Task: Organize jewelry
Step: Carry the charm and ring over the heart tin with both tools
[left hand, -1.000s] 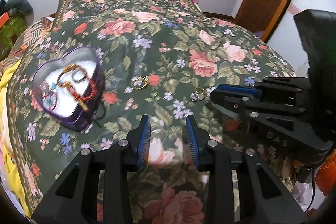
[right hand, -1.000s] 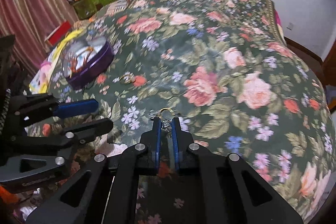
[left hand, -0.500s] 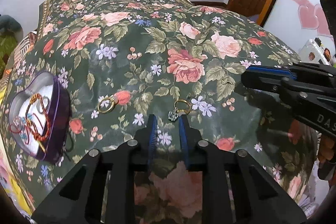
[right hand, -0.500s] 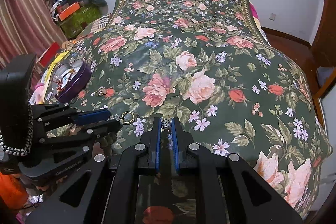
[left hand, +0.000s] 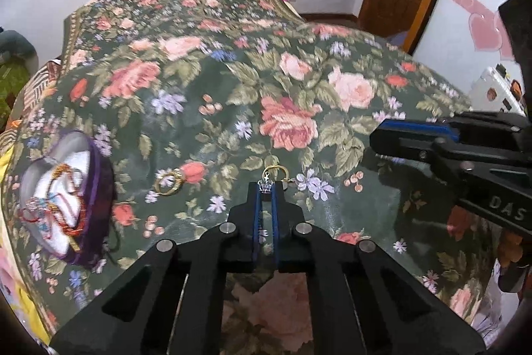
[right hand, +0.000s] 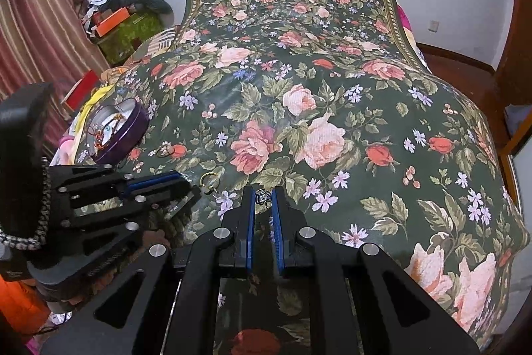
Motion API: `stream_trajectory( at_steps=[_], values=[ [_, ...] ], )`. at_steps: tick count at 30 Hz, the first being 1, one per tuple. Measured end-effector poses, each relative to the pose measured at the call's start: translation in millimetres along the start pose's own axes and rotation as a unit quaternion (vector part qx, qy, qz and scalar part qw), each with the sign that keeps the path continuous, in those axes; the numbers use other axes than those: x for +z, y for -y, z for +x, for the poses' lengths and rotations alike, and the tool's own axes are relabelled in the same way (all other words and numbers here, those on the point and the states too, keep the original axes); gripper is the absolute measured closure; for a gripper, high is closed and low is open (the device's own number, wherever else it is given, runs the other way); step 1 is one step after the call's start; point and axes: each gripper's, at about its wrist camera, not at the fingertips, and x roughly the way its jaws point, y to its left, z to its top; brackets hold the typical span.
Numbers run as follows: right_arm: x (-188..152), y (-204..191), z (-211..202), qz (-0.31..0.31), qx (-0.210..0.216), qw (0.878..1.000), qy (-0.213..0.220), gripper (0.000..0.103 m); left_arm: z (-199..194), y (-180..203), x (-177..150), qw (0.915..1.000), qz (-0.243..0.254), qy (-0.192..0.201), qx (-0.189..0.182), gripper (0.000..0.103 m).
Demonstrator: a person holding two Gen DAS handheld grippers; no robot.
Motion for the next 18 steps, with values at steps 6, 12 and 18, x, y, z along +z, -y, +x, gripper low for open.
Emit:
stream_trajectory(
  at_steps=[6, 12, 18],
  values=[
    [9, -10, -7, -0.007, 0.002, 1.0, 0.015, 0.094, -33, -14, 4, 0.999, -0.023, 0.038, 0.009, 0.098],
    [23, -30, -15, -0.021, 0.013, 0.999, 0.036, 0.094, -65, -33, 7, 0.9961, -0.046, 0.073, 0.021, 0.098],
    [34, -55, -16, -0.037, 0.03, 0.998, 0.048, 0.094, -97, -51, 6, 0.9916, -0.064, 0.108, 0.032, 0.098]
  ],
)
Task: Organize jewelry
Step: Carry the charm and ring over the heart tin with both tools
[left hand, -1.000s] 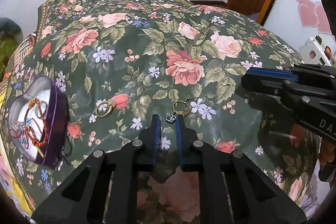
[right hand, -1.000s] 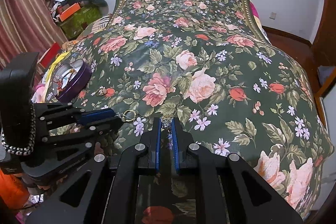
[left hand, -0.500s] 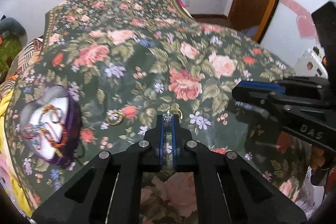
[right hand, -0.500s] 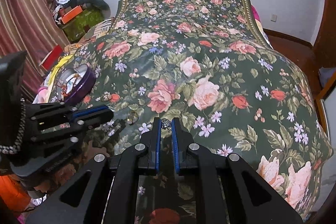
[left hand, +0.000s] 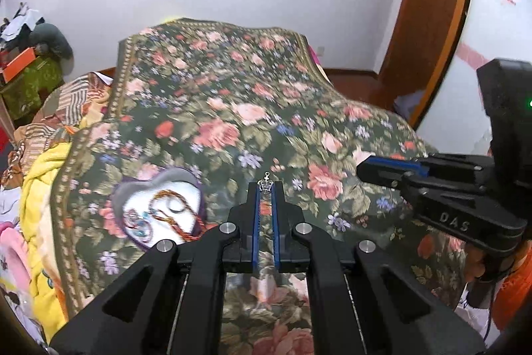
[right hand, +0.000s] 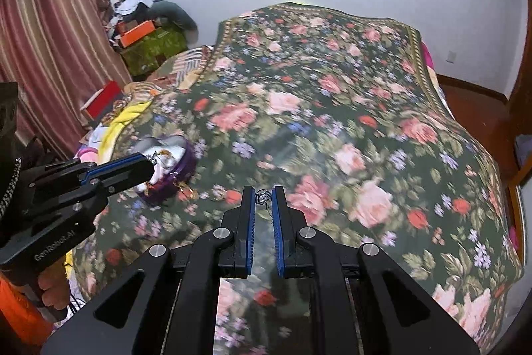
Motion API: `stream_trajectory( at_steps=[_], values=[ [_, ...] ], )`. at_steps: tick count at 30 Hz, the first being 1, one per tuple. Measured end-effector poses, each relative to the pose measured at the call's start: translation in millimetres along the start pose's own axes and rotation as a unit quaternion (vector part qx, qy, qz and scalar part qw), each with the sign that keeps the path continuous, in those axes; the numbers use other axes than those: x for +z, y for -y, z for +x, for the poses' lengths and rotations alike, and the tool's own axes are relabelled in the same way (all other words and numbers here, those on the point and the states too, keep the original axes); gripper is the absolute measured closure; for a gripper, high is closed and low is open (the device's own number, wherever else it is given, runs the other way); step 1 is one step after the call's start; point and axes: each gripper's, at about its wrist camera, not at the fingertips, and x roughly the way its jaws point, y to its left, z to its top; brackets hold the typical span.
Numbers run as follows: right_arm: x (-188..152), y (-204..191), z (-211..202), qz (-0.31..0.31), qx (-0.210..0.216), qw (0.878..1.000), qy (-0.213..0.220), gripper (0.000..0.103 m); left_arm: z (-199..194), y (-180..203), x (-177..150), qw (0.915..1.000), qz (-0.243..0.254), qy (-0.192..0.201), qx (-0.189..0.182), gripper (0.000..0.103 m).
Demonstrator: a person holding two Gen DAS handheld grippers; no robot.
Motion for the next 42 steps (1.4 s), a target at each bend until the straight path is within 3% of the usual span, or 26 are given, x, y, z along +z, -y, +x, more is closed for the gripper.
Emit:
stream_trajectory(
  at_steps=[7, 17, 21, 28, 42],
  values=[
    [5, -24, 13, -0.012, 0.02, 1.0, -0.003, 0.094, -16, -17, -6, 0.9999, -0.01, 0.006, 0.006, 0.098],
    [0, -40, 27, -0.023, 0.03, 0.999, -0.022, 0.094, 7, -43, -58, 0.9962, -0.029, -0.08, 0.02, 0.098],
    [-2, -44, 34, -0.027, 0.029, 0.999, -0.031, 0.094, 11, -52, -74, 0.9939, -0.037, -0.097, 0.037, 0.098],
    [2, -54, 42, -0.03, 0.037, 0.998, -0.036, 0.094, -1, -66, -68, 0.9946, -0.046, -0.075, 0.055, 0.098],
    [19, -87, 65, -0.053, 0.061, 0.996, -0.038, 0.094, 1, -82, -43, 0.9965, -0.053, -0.045, 0.047, 0.098]
  ],
)
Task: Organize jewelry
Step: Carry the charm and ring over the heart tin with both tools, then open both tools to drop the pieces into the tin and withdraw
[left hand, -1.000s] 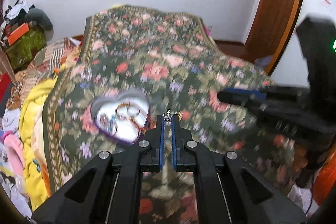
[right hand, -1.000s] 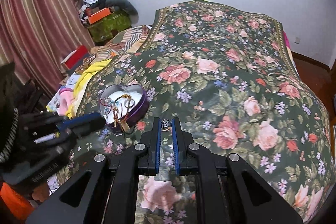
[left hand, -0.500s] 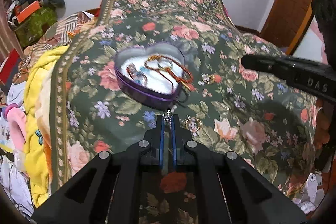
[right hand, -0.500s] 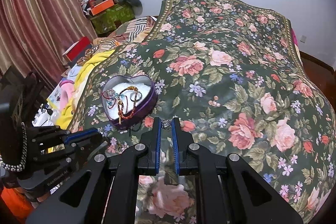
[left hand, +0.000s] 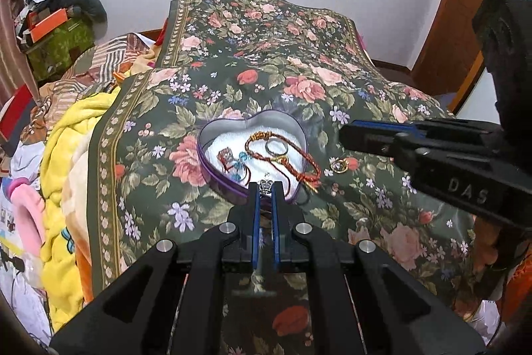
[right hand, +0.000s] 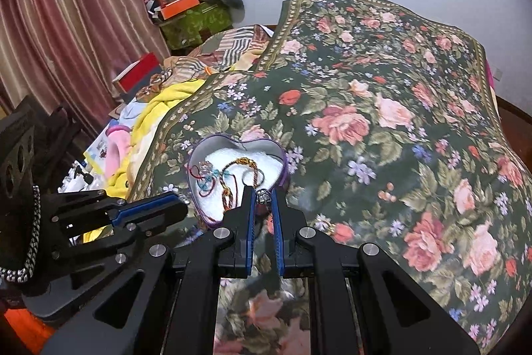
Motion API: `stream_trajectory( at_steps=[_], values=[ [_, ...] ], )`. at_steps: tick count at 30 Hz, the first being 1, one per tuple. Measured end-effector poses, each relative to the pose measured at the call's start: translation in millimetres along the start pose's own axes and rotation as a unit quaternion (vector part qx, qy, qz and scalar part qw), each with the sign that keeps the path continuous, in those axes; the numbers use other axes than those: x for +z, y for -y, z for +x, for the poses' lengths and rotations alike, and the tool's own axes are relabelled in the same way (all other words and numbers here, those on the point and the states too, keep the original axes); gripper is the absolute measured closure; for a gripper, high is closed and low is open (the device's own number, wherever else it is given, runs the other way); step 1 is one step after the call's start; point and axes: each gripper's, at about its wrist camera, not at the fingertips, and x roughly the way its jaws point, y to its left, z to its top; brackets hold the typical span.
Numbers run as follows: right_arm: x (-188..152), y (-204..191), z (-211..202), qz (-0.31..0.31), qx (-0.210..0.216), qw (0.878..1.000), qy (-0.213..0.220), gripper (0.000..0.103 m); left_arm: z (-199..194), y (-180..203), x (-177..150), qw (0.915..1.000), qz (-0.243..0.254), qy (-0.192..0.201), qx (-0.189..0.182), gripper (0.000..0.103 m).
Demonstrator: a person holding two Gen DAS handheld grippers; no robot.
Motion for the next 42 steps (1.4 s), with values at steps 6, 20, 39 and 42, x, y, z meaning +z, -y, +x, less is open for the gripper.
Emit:
stream_trajectory(
  at_steps=[6, 20, 39, 42],
  values=[
    [7, -1, 12, -0.003, 0.001, 1.0, -0.007, 0.094, 8, -2, 7, 1.0, 0.002, 0.001, -0.004, 0.098],
    [20, -4, 28, -0.013, 0.011, 1.0, -0.014, 0.094, 12, -16, 19, 0.9998, -0.012, 0.007, -0.016, 0.098],
    [16, -11, 41, -0.017, 0.035, 0.997, -0.067, 0.09, 2, -40, -1, 0.9987, -0.047, -0.01, 0.017, 0.072],
    [17, -8, 32, -0.007, 0.038, 0.997, -0.062, 0.082, -1, -38, -2, 0.9987, -0.047, -0.01, 0.017, 0.069]
  ],
)
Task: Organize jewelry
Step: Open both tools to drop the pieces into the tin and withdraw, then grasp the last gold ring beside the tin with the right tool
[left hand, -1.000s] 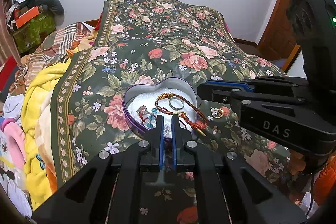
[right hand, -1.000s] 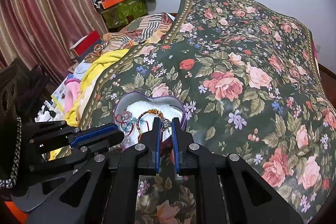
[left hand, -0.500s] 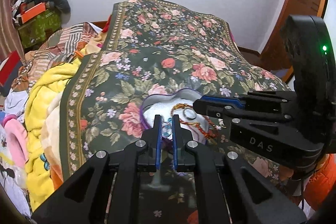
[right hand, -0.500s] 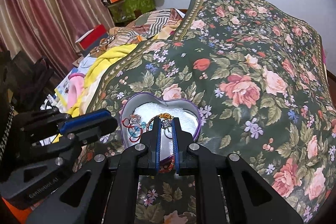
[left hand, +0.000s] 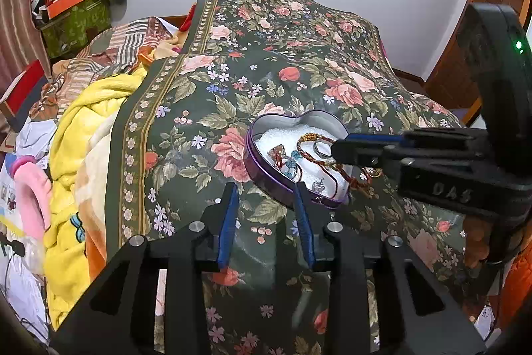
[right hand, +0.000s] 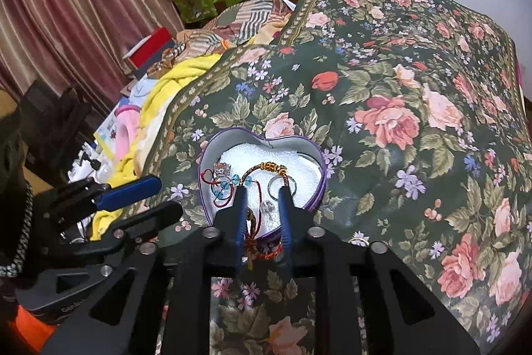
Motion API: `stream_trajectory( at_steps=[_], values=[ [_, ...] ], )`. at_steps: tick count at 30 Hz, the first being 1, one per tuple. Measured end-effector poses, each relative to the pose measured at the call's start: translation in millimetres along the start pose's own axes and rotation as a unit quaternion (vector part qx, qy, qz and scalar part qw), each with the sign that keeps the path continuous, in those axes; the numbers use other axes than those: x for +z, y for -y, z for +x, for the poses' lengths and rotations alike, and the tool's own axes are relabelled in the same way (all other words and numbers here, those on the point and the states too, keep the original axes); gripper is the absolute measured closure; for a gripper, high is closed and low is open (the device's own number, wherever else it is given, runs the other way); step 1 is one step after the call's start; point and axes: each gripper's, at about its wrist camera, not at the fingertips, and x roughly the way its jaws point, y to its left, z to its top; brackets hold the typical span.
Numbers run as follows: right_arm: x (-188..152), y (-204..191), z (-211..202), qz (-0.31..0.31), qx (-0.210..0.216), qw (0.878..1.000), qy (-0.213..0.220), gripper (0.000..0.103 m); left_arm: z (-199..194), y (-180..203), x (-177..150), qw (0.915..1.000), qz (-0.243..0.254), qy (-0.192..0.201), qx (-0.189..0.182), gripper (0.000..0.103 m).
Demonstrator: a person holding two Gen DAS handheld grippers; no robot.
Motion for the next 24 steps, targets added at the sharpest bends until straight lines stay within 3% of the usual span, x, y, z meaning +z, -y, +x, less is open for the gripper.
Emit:
stream_trajectory(
  at_steps=[3, 12, 24],
  values=[
    [-1, 1, -14, 0.001, -0.007, 1.0, 0.017, 0.076, -3, 3, -2, 1.0, 0.002, -0.001, -0.001, 0.068],
    [-5, 25, -53, 0.007, -0.066, 0.996, 0.055, 0.075, -13, 22, -8, 0.9998, 0.019, -0.002, -0.009, 0.065],
    [-42, 61, -43, 0.028, -0.097, 0.995, 0.001, 0.075, 12, 41, -26, 0.9983, 0.035, -0.042, -0.022, 0.064]
  ],
)
